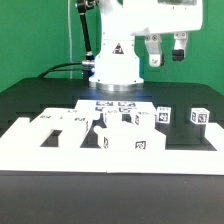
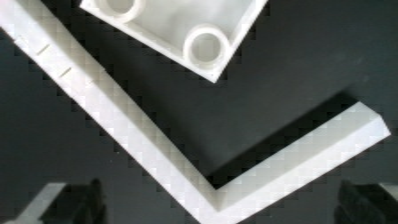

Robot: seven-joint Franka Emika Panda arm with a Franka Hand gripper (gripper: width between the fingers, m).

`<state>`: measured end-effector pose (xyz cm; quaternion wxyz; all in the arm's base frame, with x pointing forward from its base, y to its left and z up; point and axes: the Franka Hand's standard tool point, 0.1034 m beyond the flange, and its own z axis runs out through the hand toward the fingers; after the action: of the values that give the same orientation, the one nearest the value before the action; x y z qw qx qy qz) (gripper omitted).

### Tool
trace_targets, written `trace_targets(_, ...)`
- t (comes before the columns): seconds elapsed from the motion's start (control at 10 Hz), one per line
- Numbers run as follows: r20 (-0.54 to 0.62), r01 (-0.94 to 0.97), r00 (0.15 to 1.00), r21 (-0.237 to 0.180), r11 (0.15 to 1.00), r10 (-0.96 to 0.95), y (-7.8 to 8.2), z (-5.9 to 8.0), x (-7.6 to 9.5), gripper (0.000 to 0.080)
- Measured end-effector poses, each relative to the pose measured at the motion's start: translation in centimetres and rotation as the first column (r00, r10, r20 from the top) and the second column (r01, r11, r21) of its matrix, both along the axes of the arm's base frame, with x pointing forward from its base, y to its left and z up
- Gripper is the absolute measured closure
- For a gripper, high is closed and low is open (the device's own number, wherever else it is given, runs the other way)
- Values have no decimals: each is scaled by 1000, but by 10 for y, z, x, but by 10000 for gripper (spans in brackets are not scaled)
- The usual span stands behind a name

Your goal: Assemble chair

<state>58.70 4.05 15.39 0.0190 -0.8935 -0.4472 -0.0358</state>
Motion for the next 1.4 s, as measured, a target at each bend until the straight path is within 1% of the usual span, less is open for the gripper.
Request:
trace_targets(0.6,-2,0,1000,0,1000,0,0,-1,0,150)
trace_targets(0.7,-5,25,1000,1,1000,-25,0,-2,-1,150)
trace_targets(0.8,-21,132,991,3,991,-132,1,-5,-4,150)
trace_targets(0.9,-34,183,983,3,983,-182,0,-10,-6,150)
trace_targets(1.0,-27,210,977,7,978,-210,-4,-16,-5,150)
trace_targets(1.1,-22,261,965,17,965,-261,-8,-19,-4,150)
trace_targets(1.4,-41,444,896,19,896,-443,-5,-19,-5,150)
